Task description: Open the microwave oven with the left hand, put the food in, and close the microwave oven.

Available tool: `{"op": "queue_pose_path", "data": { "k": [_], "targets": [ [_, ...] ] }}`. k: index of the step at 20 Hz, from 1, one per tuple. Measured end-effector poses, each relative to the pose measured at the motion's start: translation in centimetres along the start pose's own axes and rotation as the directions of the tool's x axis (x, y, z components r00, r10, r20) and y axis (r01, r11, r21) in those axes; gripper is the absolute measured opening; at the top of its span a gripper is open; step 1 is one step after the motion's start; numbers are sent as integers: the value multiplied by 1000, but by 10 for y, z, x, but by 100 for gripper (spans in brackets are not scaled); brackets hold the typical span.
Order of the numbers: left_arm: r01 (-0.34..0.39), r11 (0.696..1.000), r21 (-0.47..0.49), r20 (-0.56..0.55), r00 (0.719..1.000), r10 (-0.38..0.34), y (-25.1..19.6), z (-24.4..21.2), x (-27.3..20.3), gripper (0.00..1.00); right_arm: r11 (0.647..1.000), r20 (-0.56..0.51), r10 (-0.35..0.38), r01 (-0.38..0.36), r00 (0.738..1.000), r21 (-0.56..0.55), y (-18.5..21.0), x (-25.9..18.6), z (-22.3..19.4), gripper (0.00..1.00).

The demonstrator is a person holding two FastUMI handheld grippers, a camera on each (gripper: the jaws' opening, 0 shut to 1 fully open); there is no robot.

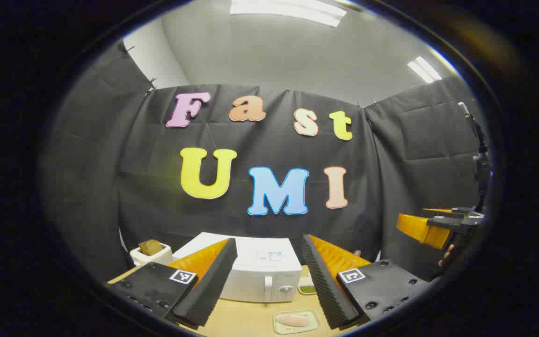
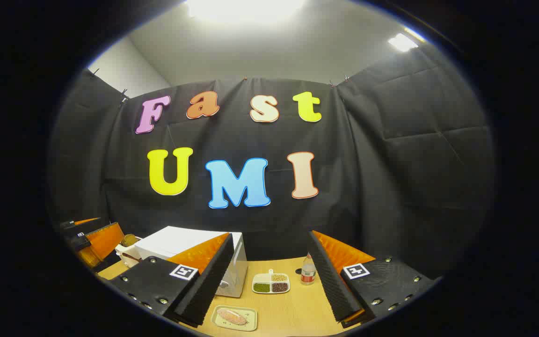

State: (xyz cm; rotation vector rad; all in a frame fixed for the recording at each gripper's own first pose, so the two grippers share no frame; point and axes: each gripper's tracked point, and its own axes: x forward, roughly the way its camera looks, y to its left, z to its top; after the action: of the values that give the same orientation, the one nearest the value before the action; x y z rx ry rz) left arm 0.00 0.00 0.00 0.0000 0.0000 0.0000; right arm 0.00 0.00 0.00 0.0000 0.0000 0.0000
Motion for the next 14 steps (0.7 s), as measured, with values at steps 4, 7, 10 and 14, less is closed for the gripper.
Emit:
{"op": "queue_pose_path", "data": {
  "k": [4, 7, 10, 14],
  "targets": [
    [54, 998, -23, -18, 998, -55, 7, -7, -2, 92, 999, -9, -51, 51, 999, -8, 4, -13, -4, 97],
    [88, 995, -49, -28, 996, -89, 19, -12, -7, 93, 997, -4, -82, 82, 997, -14, 10, -27, -10, 97],
    [77, 996, -41, -38, 996, -79, 35, -16, -6, 95, 996, -29, -91, 91, 995, -20, 15, -35, -21, 97],
    [39, 999, -14, -20, 999, -39, 51, -12, 2, 95, 997, -44, -79, 78, 996, -19, 17, -28, -21, 97]
  ]
}}
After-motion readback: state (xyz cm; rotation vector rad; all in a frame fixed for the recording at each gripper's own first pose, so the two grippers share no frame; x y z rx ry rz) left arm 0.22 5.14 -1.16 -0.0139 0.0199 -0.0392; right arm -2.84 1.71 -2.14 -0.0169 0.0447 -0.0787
